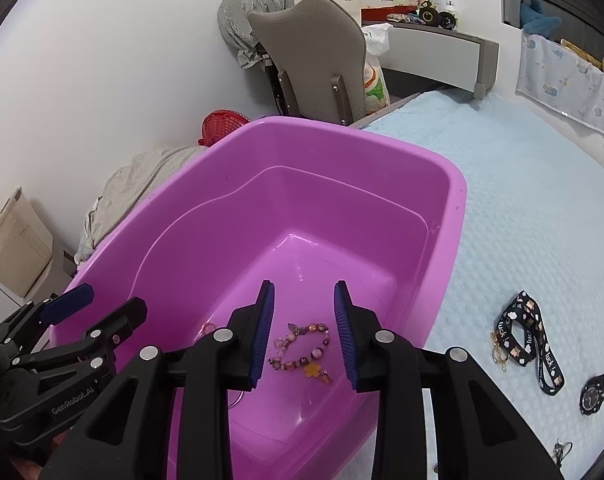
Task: Organize jewelry
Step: 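Carry the gold ring and beaded bracelet into the pink tub and release both, then withdraw both tools from the tub toward the silver bangle, then grasp the brown leather cord keychain with the left tool while the right tool grasps the silver bangle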
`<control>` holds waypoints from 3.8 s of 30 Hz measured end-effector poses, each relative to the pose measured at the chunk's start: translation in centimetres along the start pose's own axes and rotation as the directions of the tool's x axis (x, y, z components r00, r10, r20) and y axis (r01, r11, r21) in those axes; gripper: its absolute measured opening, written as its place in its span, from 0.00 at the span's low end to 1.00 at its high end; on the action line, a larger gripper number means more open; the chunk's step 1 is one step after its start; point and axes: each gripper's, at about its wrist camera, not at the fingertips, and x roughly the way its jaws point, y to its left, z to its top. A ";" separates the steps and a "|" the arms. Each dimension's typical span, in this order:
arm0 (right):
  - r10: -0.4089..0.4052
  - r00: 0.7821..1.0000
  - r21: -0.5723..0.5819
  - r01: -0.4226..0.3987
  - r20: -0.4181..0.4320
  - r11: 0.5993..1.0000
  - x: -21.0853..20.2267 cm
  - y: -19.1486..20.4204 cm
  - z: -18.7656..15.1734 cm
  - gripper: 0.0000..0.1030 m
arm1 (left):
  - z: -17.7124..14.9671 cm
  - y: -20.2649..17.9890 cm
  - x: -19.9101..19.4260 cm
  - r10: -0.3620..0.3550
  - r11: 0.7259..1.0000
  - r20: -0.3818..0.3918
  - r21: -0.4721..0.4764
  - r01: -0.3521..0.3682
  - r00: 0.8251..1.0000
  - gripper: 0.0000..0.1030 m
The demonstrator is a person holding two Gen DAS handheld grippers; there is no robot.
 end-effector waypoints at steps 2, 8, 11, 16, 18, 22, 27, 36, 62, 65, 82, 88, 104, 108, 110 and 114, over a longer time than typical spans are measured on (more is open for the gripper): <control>0.005 1.000 0.004 -0.005 0.006 1.000 -0.6 0.1 -0.2 0.30 | -0.1 0.0 -0.4 0.000 1.000 0.007 0.001 0.000 1.000 0.73; 0.014 0.999 0.019 -0.014 0.029 1.000 -2.6 0.0 -1.0 0.33 | -0.4 -0.2 -2.2 -0.004 1.000 0.031 0.004 0.004 1.000 0.73; 0.017 0.999 0.028 -0.018 0.043 0.999 -3.7 0.0 -1.6 0.34 | -0.6 -0.6 -3.1 -0.005 1.000 0.044 0.009 0.005 0.999 0.73; 0.017 0.998 0.045 -0.020 0.068 0.999 -5.8 -0.3 -2.7 0.34 | -1.5 -1.4 -4.9 -0.011 1.000 0.061 0.029 0.010 0.998 0.73; 0.014 0.997 0.054 -0.019 0.081 0.998 -6.8 -0.6 -3.3 0.35 | -1.8 -1.8 -5.6 -0.017 0.999 0.067 0.037 0.015 0.998 0.73; 0.010 0.994 0.076 -0.019 0.107 0.997 -8.8 -1.3 -4.5 0.35 | -2.7 -2.8 -7.1 -0.022 0.998 0.087 0.056 0.017 0.996 0.73; -0.005 0.989 0.112 -0.012 0.145 0.994 -11.8 -2.7 -6.3 0.35 | -4.3 -4.4 -8.7 -0.039 0.996 0.097 0.084 0.031 0.995 0.73; -0.046 0.981 0.165 0.015 0.187 0.986 -16.2 -4.9 -10.8 0.37 | -7.5 -7.7 -11.3 -0.076 0.987 0.108 0.149 0.060 0.991 0.73; -0.266 0.955 0.439 0.184 0.133 0.879 -23.4 -17.1 -28.6 0.37 | -17.0 -18.2 -10.8 -0.217 0.932 0.003 0.298 0.206 0.976 0.74; -0.276 0.956 0.455 0.203 0.100 0.867 -22.2 -18.0 -30.0 0.38 | -18.1 -19.1 -9.4 -0.214 0.926 -0.018 0.316 0.208 0.977 0.75; -0.276 0.960 0.445 0.264 -0.039 0.855 -13.1 -21.2 -32.3 0.57 | -19.8 -22.2 0.3 -0.219 0.906 -0.101 0.349 0.240 0.971 0.81; -0.275 0.959 0.446 0.275 -0.067 0.851 -10.1 -22.6 -32.2 0.57 | -20.0 -24.2 3.6 -0.231 0.890 -0.122 0.375 0.260 0.965 0.82; -0.327 0.940 0.375 0.340 -0.100 0.862 -4.8 -24.1 -31.4 0.64 | -20.5 -28.2 8.5 -0.241 0.850 -0.161 0.440 0.288 0.957 0.82; -0.340 0.936 0.358 0.348 -0.086 0.867 -4.3 -24.3 -31.2 0.64 | -20.5 -28.7 9.2 -0.236 0.850 -0.152 0.447 0.279 0.960 0.83; -0.349 0.934 0.349 0.355 -0.084 0.867 -4.1 -24.2 -31.1 0.64 | -20.5 -28.9 9.4 -0.232 0.851 -0.147 0.448 0.274 0.961 0.85; -0.366 0.927 0.331 0.371 -0.080 0.868 -3.6 -24.2 -30.9 0.64 | -20.5 -29.4 10.1 -0.222 0.858 -0.141 0.441 0.262 0.965 0.92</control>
